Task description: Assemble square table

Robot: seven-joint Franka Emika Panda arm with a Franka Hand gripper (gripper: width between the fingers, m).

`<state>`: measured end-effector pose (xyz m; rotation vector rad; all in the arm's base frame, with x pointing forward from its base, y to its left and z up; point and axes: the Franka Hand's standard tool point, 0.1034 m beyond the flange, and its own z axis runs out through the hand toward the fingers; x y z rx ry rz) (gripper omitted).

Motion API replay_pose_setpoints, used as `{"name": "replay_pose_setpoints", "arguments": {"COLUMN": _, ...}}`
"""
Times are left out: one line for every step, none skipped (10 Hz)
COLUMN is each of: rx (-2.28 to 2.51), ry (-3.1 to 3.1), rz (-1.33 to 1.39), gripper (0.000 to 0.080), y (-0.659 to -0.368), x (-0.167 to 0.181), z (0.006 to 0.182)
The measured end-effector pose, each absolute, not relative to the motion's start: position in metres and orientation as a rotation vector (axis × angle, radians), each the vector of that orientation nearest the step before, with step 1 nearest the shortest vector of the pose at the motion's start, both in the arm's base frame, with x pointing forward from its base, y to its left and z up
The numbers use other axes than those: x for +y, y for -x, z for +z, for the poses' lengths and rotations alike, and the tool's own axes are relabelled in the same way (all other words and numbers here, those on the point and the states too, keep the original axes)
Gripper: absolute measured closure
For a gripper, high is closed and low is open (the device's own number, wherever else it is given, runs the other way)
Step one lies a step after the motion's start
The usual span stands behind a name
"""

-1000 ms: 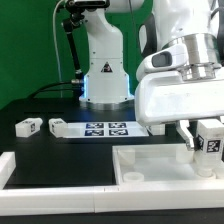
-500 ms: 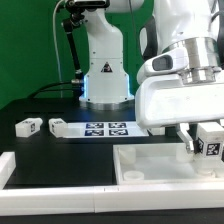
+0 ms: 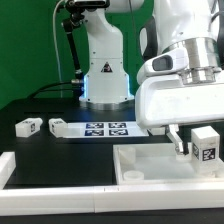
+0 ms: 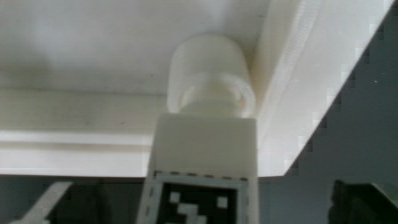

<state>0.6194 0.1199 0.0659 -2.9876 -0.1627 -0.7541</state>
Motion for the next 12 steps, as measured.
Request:
{"name": "replay_pose_setpoints", "arguments": {"rx": -0.163, "ry": 2.988, "rz": -0.754, "gripper": 0.0162, "y": -0.619, "x": 0.12, "z": 0.066}}
{"name": "replay_pose_setpoints", "arguments": {"rx": -0.163, "ry": 2.988, "rz": -0.754, "gripper": 0.0152, "y": -0.619, "x": 0.12, "z": 0.066}}
{"name": "replay_pose_setpoints", "arguments": {"rx": -0.163, "ry": 2.988, "rz": -0.754, "gripper": 0.0151, "y": -0.619, "x": 0.12, "z": 0.066}}
{"name": "replay_pose_setpoints", "arguments": {"rx": -0.163, "ry": 2.988, "rz": -0.754, "gripper": 0.0151, "y": -0.619, "x": 0.12, "z": 0.066}}
{"name": "replay_pose_setpoints", "arguments": {"rx": -0.163, "ry": 2.988, "rz": -0.754, "gripper": 0.0151, "y": -0.619, "x": 0.12, "z": 0.066}}
{"name": "replay_pose_setpoints", "arguments": {"rx": -0.163, "ry": 2.988, "rz": -0.754, "gripper": 0.0151, "y": -0.619, "x": 0.12, "z": 0.066}}
{"name": "replay_pose_setpoints", "arguments": {"rx": -0.164, "ry": 2.989, "rz": -0.753, "gripper": 0.0151, "y": -0.62, "x": 0.119, "z": 0.066}}
{"name": "replay_pose_setpoints", "arguments": {"rx": -0.185, "ry": 3.013, "rz": -0.681, "gripper": 0.0151, "y": -0.623, "x": 0.11, "z": 0.071}}
{"name": "replay_pose_setpoints", "arguments": {"rx": -0.169, "ry": 3.024, "rz": -0.615, "gripper": 0.0151, "y": -0.632, "x": 0.104, "z": 0.082}}
{"name": "replay_pose_setpoints", "arguments": {"rx": -0.164, "ry": 3.02, "rz": -0.63, "gripper": 0.0151, "y": -0.639, "x": 0.104, "z": 0.087}}
{"name": "replay_pose_setpoints", "arguments": {"rx": -0.163, "ry": 3.022, "rz": -0.612, "gripper": 0.0151, "y": -0.637, "x": 0.105, "z": 0.084}}
{"name": "replay_pose_setpoints", "arguments": {"rx": -0.167, "ry": 3.041, "rz": -0.476, "gripper": 0.0151, "y": -0.63, "x": 0.109, "z": 0.079}}
